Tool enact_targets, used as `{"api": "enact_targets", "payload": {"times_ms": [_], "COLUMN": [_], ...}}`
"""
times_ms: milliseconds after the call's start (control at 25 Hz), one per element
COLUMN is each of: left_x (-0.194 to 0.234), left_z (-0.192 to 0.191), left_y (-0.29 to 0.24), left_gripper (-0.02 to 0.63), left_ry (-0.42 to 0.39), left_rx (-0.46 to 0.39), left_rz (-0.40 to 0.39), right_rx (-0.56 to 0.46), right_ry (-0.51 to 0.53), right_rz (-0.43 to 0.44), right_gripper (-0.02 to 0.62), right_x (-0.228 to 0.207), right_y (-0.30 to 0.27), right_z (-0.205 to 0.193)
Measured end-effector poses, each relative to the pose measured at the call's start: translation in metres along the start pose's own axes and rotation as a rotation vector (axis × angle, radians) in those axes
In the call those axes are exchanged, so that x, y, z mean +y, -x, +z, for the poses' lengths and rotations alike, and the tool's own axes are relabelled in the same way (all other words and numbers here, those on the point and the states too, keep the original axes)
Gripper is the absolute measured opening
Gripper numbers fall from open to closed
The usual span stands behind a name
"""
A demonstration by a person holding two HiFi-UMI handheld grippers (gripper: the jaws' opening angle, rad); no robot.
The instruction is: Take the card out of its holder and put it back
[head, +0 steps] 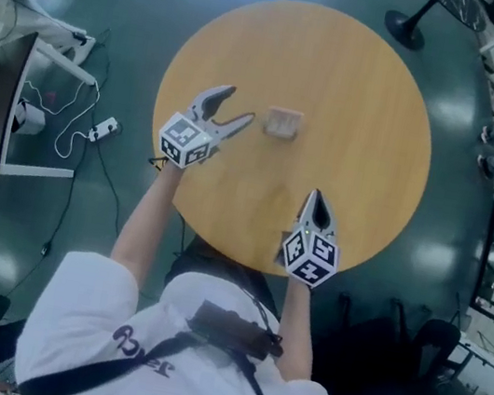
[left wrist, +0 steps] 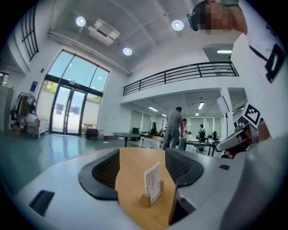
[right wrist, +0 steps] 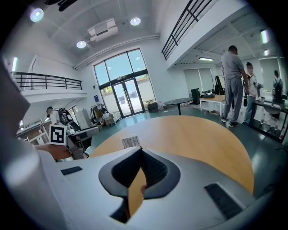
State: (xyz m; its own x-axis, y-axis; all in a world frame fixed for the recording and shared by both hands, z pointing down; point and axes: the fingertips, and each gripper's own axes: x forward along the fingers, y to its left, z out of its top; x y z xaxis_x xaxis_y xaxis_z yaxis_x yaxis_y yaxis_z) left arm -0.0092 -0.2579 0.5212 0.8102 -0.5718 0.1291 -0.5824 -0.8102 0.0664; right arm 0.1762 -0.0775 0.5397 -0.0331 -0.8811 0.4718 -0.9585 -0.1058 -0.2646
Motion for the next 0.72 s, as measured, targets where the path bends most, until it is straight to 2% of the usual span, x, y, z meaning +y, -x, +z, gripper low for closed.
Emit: {"api": "enact_targets", "payload": {"times_ms": [120,240,320,400,480,640,720], "left_x": [-0.011,-0.04,-0.057,-0.072,-0.095,-0.14,-0.151], "left_z": [0.017,0.023,0.026,0.033,0.04,0.055,0.065], "left_y": [0.038,0.073,0.093,0.108,0.112,0.111,0.112], "left_gripper": [0.319,0.307,0.237,0.114,0.014,0.012,0.012], "left_ry": [0.022,0.051,0.074,0.108,0.118,0.067,0.054], "left_rx": [-0.024,-0.03,-0.028,-0.041,-0.053,-0.052,-0.067], "left_rz": [0.096,0.181,0.258,0.322,0.351,0.358,0.358], "right_rx": [-0.037,-0.081,-0.113,-0.146,-0.179,-0.236,-0.247], "right_ry": [0.026,0.05,0.077,0.105,0.124,0.164,0.212], "right_rz": [0.052,0.096,0.126,0.162,0.195,0.237,0.223], "right_gripper": [0.018,0.018,0.018,0.018,0.018,0.017,0.015], "right_x": [0.018,0.035,0.048,0.063,0.073,0.087,0.093], "right_y": [0.007,0.024,0.035,0.043,0.053,0.073,0.081], "right_z": [0.008,0.015,0.024,0.035,0.044,0.056,0.057]}}
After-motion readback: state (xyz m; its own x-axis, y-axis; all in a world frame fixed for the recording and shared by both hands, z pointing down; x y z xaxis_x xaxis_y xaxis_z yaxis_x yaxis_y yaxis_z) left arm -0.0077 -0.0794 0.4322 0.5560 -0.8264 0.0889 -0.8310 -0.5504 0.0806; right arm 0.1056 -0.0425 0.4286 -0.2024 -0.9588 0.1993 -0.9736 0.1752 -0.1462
